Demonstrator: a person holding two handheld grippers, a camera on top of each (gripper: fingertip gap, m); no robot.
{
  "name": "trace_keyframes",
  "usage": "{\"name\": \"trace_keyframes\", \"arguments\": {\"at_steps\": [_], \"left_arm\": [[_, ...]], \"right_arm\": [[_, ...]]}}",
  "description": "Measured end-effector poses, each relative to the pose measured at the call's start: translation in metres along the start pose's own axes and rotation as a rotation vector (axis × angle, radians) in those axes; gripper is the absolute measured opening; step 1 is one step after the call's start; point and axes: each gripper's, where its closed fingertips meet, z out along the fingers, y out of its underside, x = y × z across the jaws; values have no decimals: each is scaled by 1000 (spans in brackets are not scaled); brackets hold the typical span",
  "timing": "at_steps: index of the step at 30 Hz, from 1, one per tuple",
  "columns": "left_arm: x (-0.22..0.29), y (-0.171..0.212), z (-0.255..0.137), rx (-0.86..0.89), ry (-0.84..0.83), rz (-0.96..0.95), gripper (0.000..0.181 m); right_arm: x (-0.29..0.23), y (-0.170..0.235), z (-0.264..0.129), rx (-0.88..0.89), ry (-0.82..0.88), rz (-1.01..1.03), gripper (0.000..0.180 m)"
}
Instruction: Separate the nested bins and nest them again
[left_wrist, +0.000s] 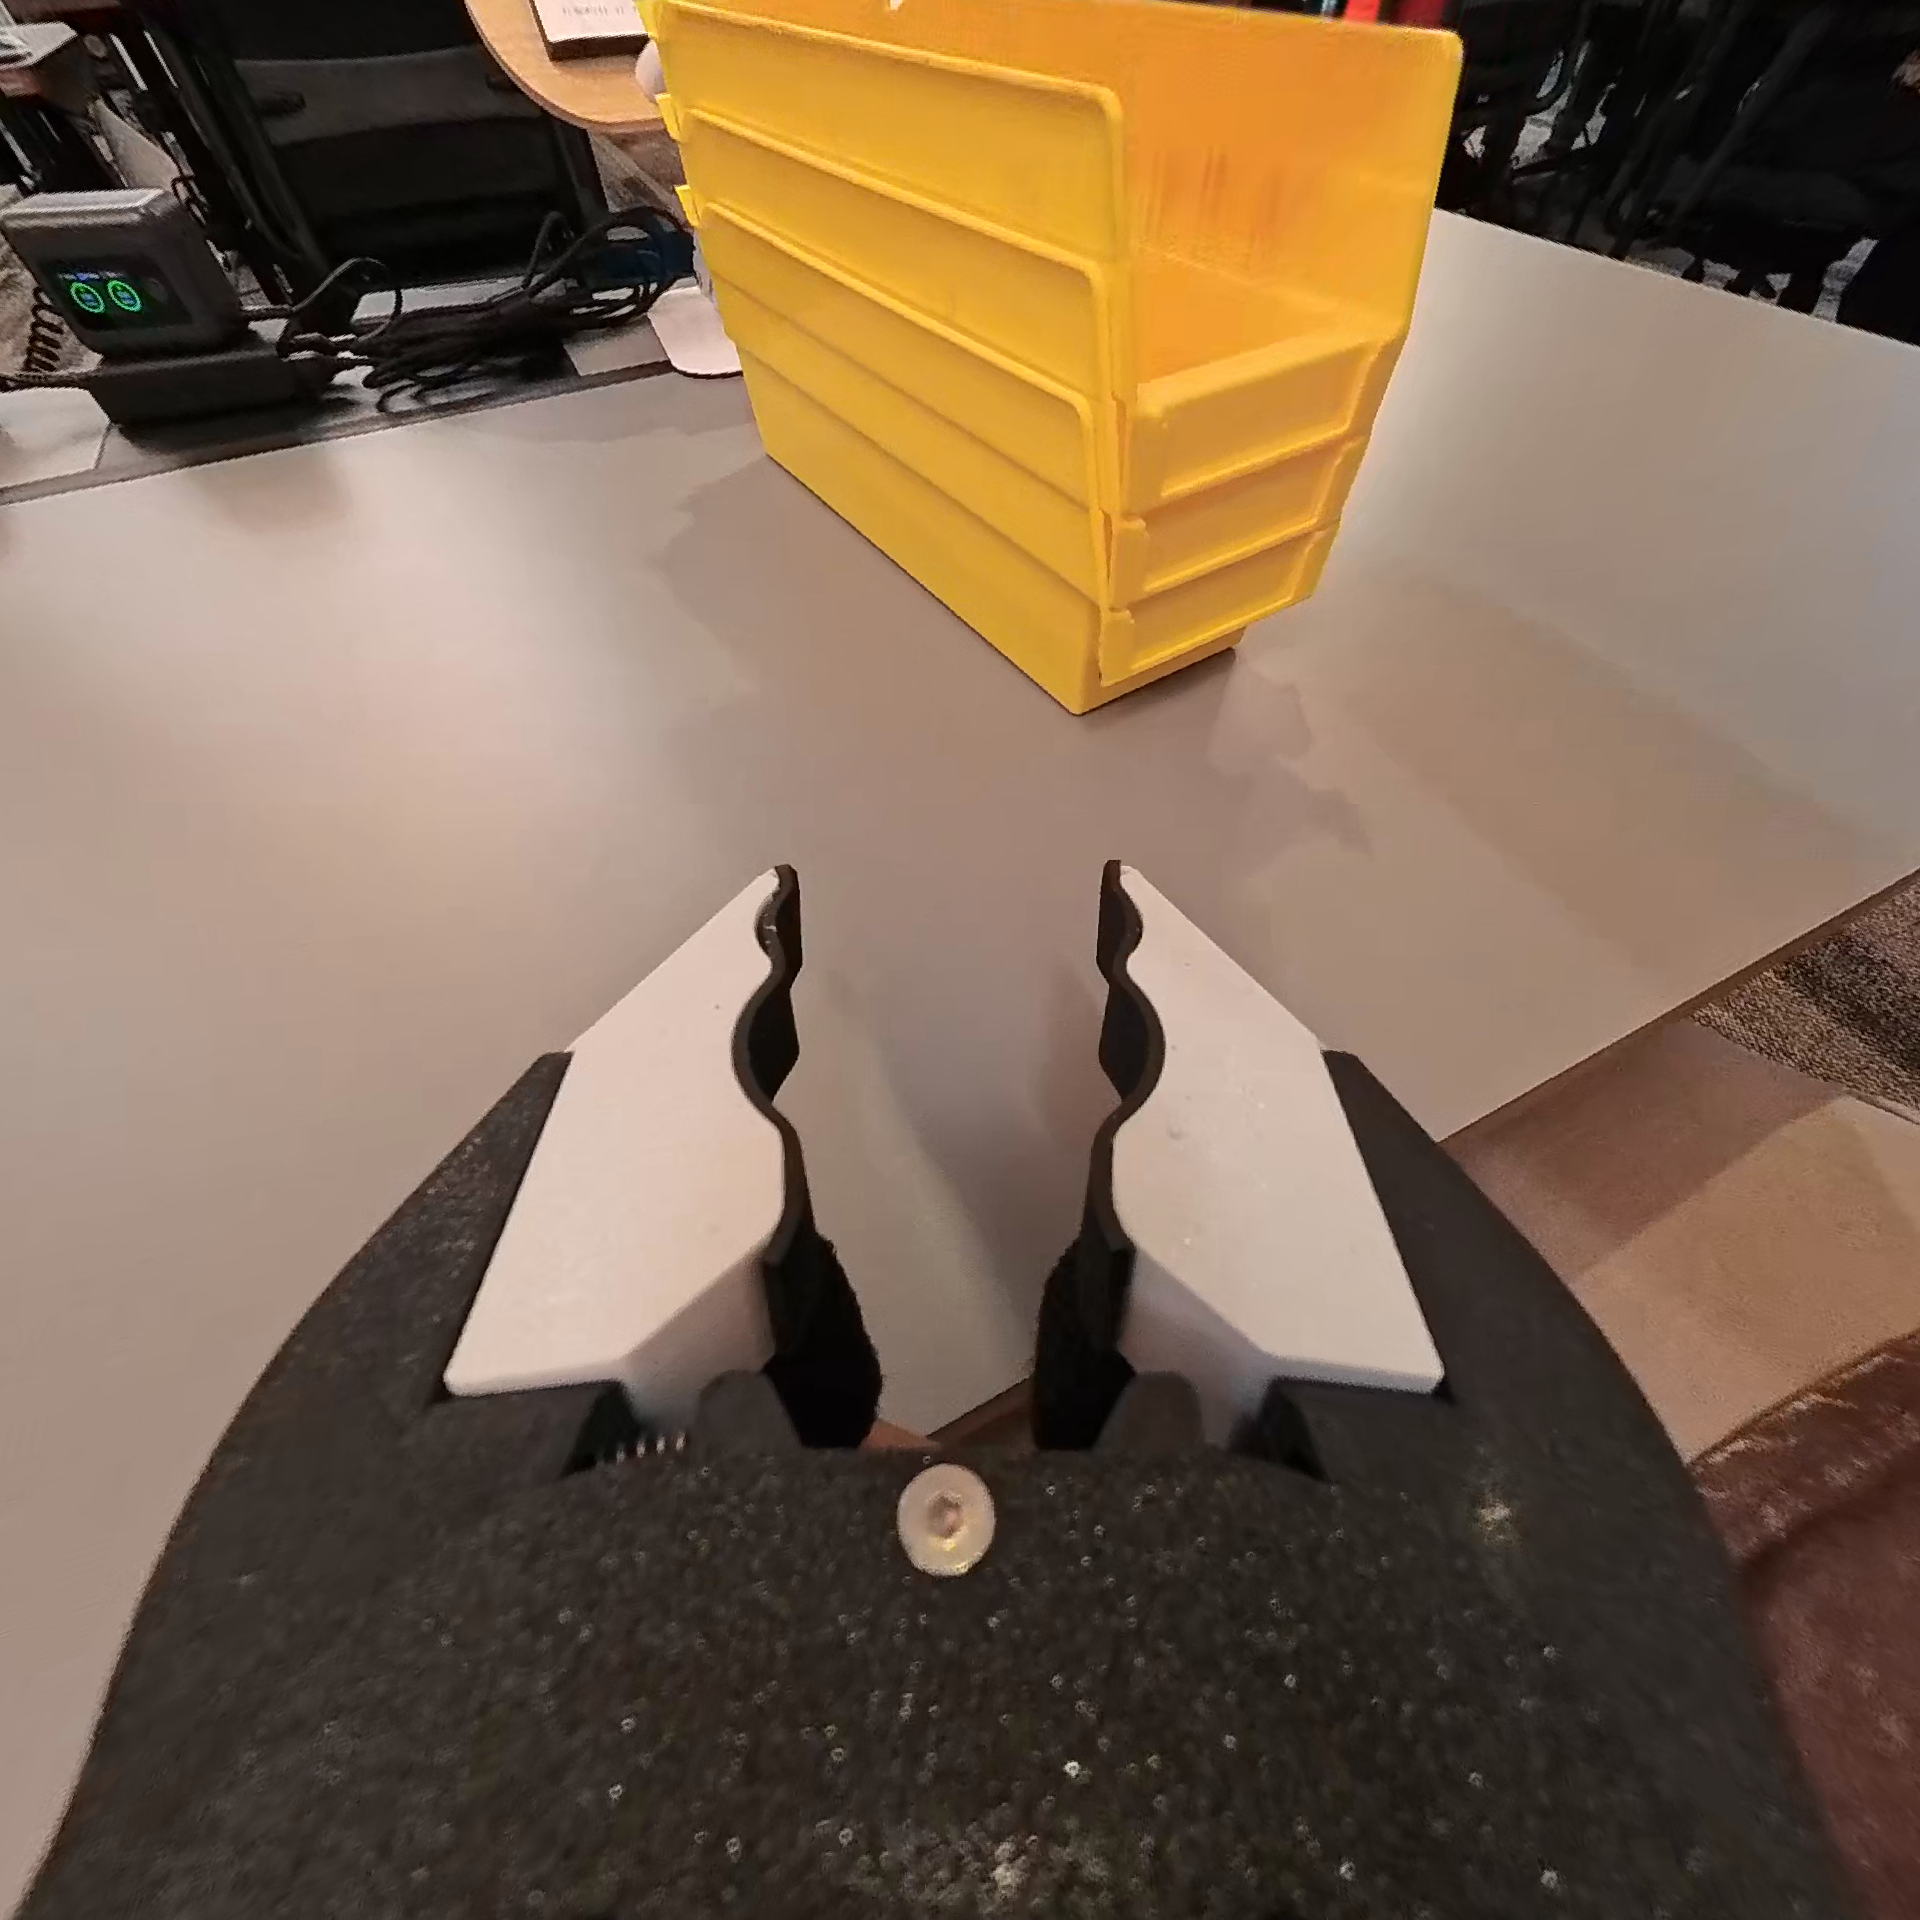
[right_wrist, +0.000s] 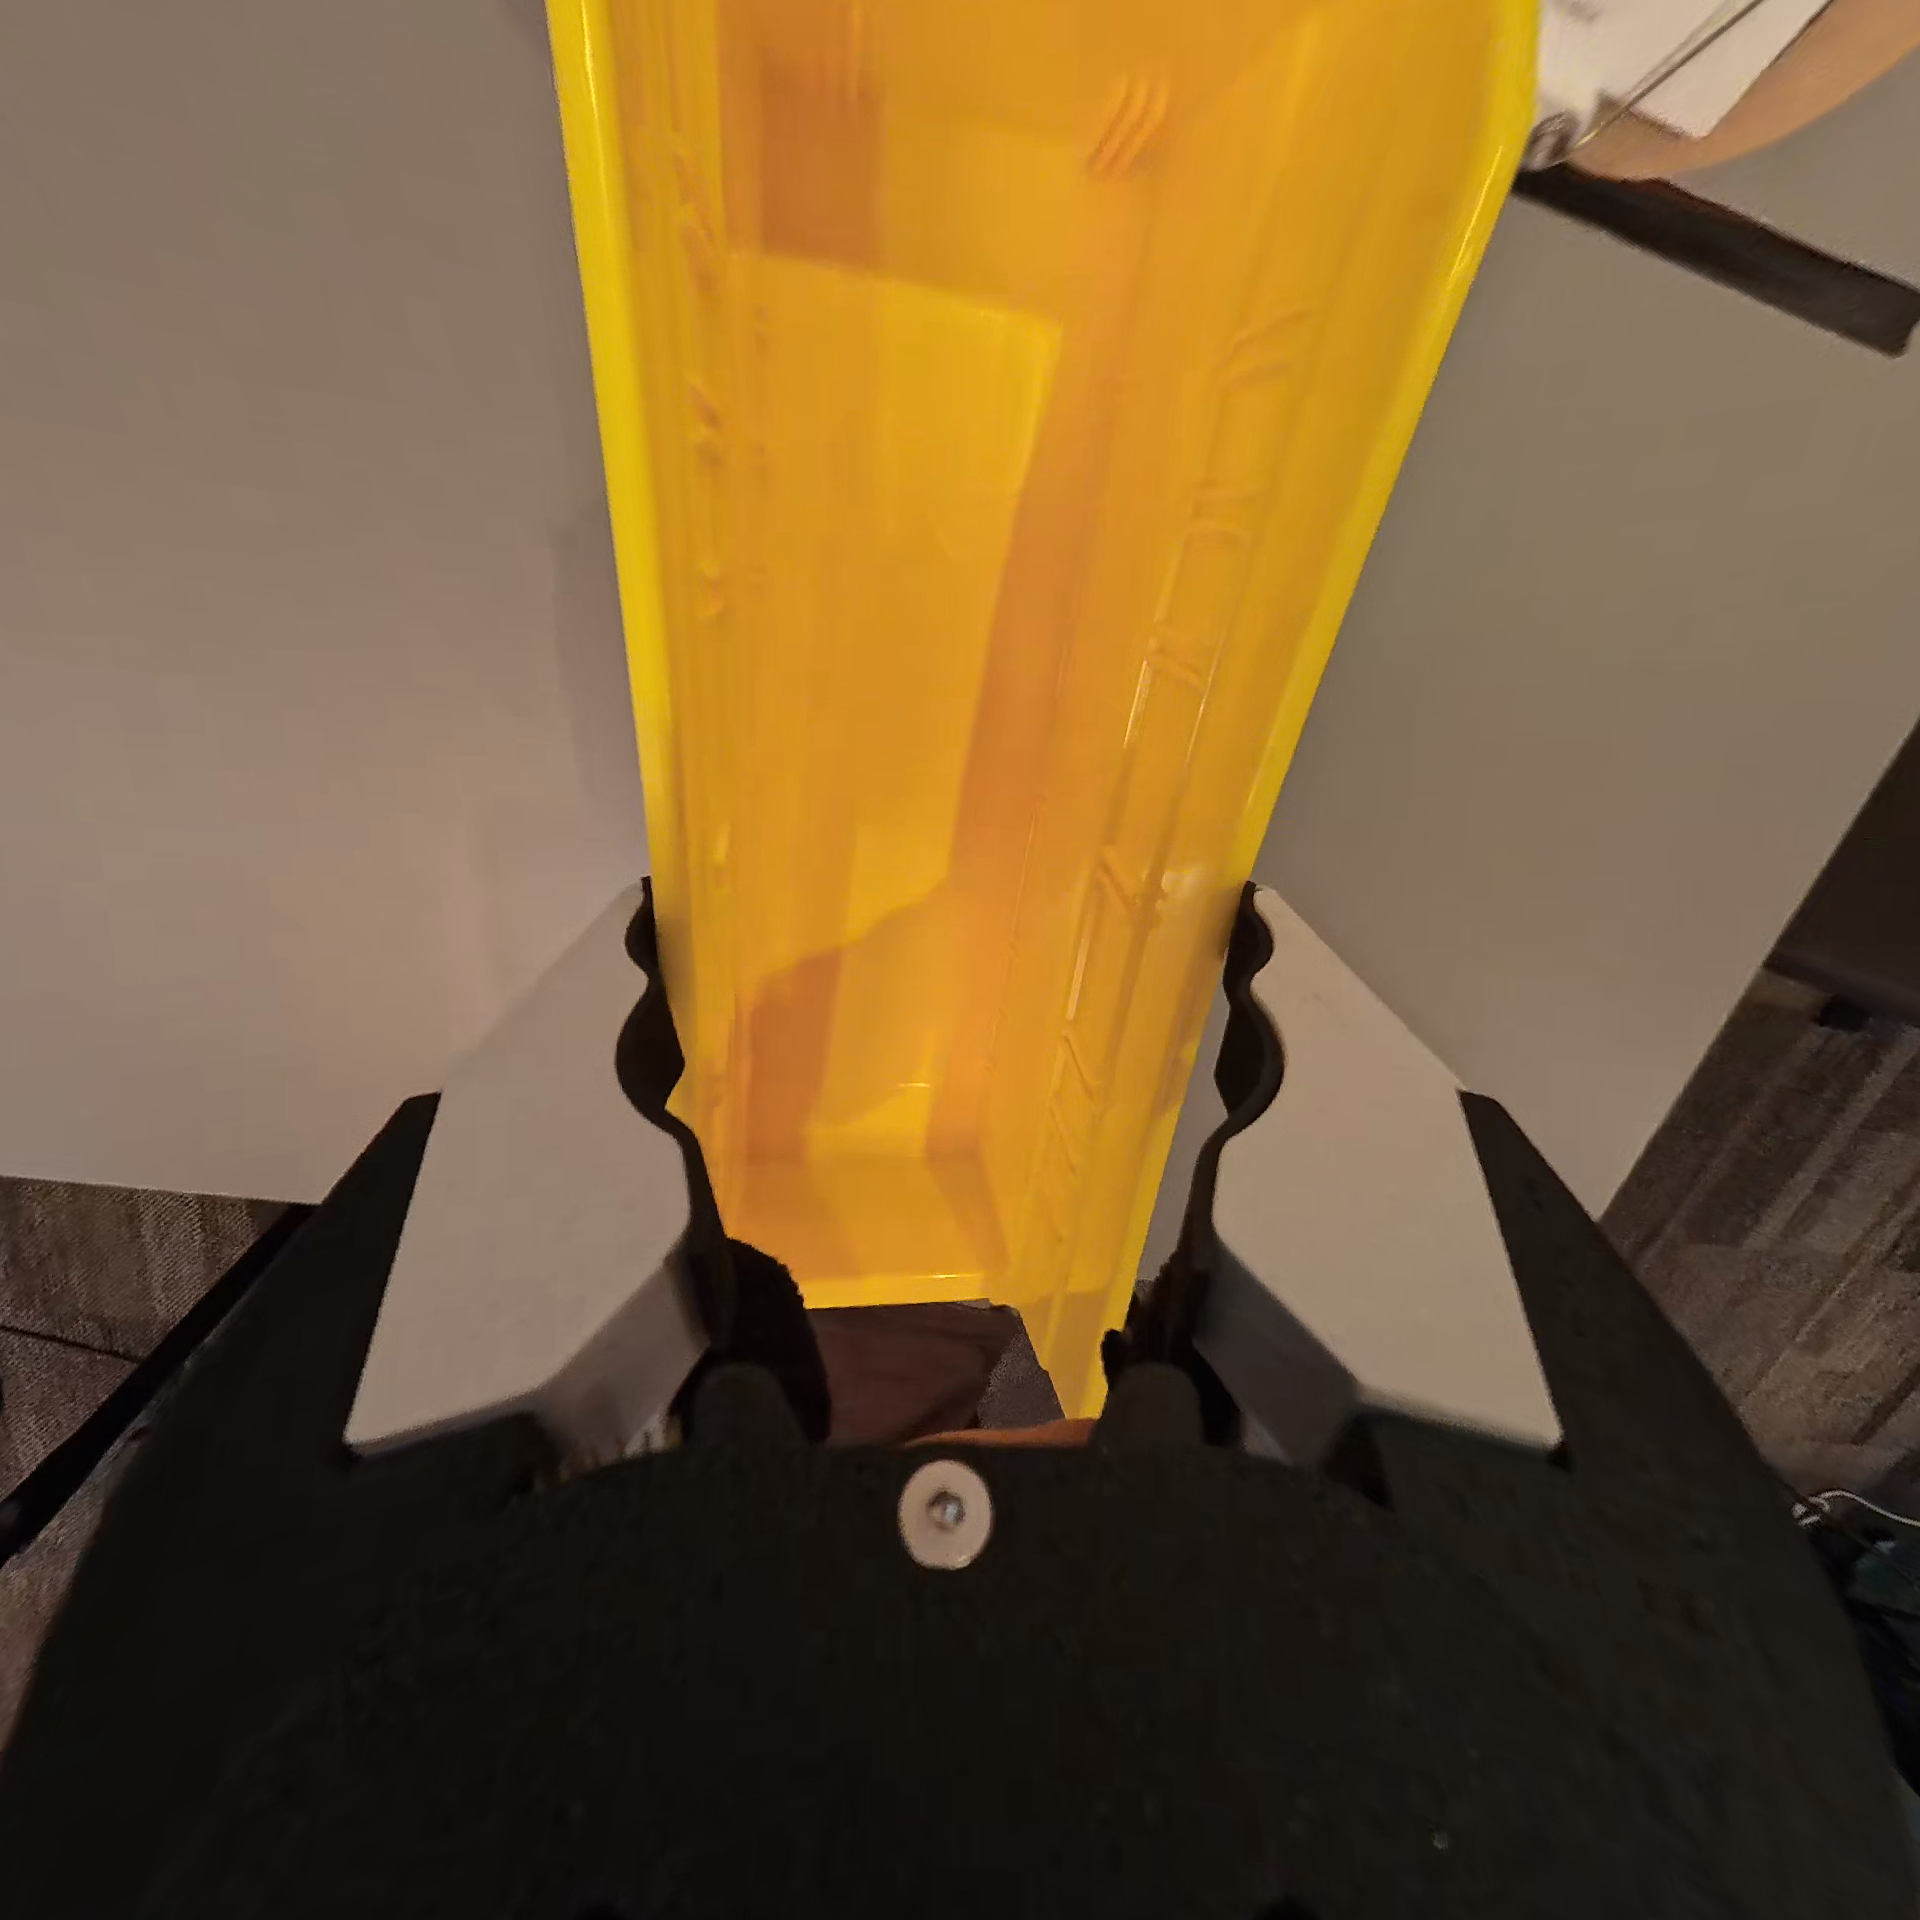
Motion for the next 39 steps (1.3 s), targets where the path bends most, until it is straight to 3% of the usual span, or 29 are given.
{"name": "trace_keyframes", "arguments": {"at_steps": [8,15,22,31,39], "left_arm": [[-2,1,1,-4,2,-11,56],[-4,1,-1,-2,-5,-7,56],[-3,3,-1,-12,-3,-15,56],[6,-8,-2,23,-18,-16,54],[2,-10,-5,32,-25,-40,54]], "right_arm": [[49,2,-45,39,44,25,107],[135,29,-37,22,94,96,107],[204,57,29,-50,77,153,108],[234,80,140,-138,-17,201,109],[251,93,182,-156,1,174,111]]}}
